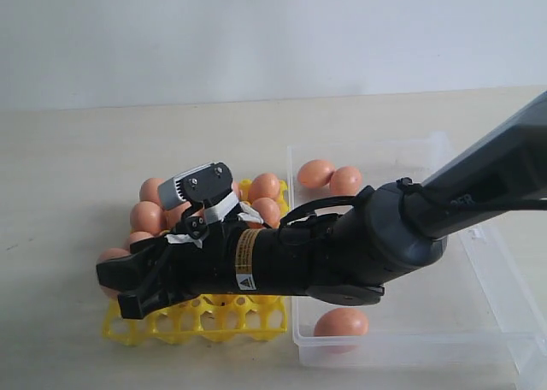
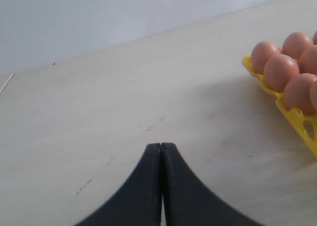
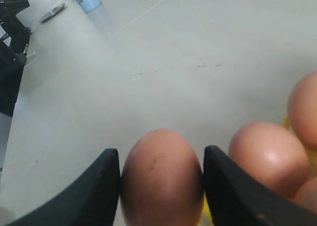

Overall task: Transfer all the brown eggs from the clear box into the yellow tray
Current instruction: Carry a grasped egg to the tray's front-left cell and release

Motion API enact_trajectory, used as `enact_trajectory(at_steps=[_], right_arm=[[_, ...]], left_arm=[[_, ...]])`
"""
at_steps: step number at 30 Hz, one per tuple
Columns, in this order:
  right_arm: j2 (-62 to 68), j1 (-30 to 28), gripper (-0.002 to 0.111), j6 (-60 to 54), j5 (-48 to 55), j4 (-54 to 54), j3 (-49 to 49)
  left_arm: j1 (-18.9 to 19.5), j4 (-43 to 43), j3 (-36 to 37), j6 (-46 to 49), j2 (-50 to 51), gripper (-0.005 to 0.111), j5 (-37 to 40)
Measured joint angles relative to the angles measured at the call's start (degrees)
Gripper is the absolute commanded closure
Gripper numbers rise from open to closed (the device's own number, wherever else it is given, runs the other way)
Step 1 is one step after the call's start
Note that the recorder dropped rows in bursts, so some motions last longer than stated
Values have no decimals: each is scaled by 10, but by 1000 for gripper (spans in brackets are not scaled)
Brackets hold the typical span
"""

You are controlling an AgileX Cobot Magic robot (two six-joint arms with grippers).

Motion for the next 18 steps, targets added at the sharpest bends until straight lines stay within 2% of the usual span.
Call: enact_trajectory(at_steps=[7, 12, 14, 17, 18], right_arm=[[0, 0, 58, 0, 0, 7, 0], [0, 0, 45, 0, 0, 13, 0], [0, 0, 43, 0, 0, 15, 0], [1, 0, 46, 0, -1, 17, 0], [2, 0, 52, 0, -1, 17, -1]], left_arm=[[0, 0, 0, 0, 0, 107, 0], [0, 0, 0, 0, 0, 107, 0], [0, 0, 0, 0, 0, 107, 0], [0, 0, 0, 0, 0, 107, 0], [0, 0, 0, 0, 0, 107, 0]])
